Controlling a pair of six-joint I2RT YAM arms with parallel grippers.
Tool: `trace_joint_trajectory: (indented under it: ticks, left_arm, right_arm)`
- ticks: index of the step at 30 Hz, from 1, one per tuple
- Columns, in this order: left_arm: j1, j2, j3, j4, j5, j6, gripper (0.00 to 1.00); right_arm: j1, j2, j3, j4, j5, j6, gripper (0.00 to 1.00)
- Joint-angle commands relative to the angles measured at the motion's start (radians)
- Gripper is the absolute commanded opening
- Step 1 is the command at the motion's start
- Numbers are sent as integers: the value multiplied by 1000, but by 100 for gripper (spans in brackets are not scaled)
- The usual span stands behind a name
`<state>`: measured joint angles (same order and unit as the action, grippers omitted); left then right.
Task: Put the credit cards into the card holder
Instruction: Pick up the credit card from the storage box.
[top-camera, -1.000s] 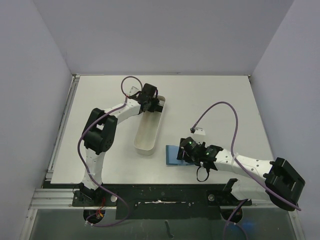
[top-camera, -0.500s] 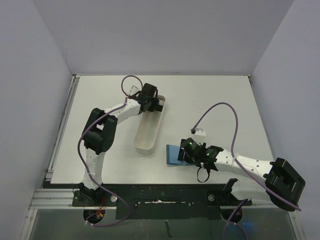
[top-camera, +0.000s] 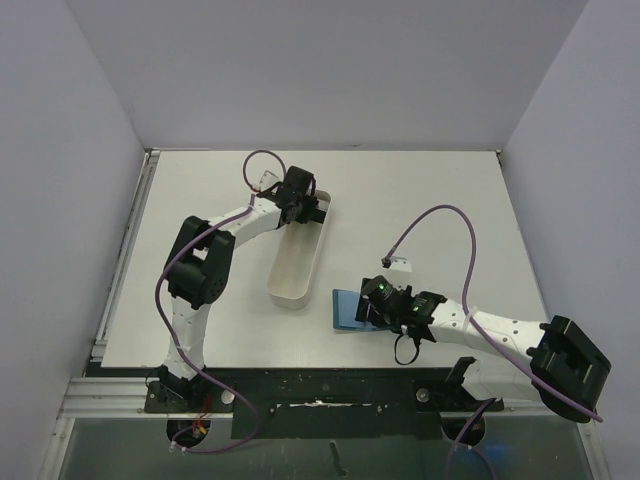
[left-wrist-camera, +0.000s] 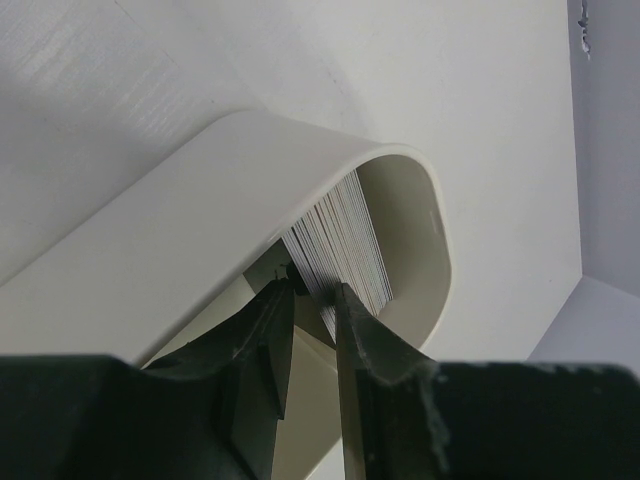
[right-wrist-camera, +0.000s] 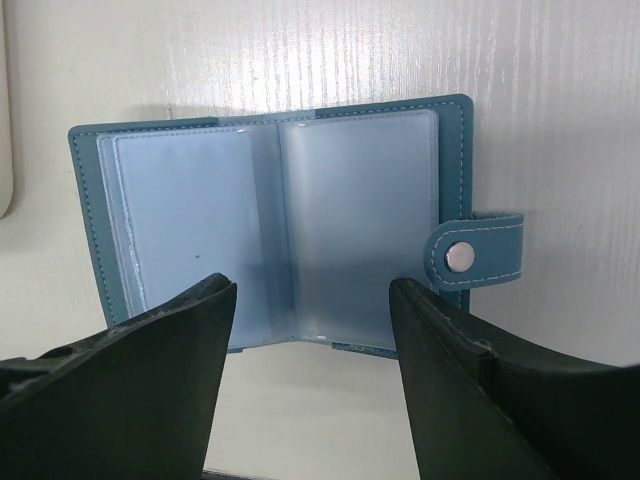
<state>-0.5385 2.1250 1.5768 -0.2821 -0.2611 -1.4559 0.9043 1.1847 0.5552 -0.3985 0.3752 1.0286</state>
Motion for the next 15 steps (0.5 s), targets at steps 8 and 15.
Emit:
trace_joint_trajectory:
  ticks: [8, 15]
  left_arm:
    - [13, -31, 21, 57, -45, 20, 21]
    - [13, -37, 17, 65, -42, 22, 24]
  right_arm:
    - [5, -18, -1, 24, 39, 7, 64]
    - [5, -18, -1, 26, 37, 7, 63]
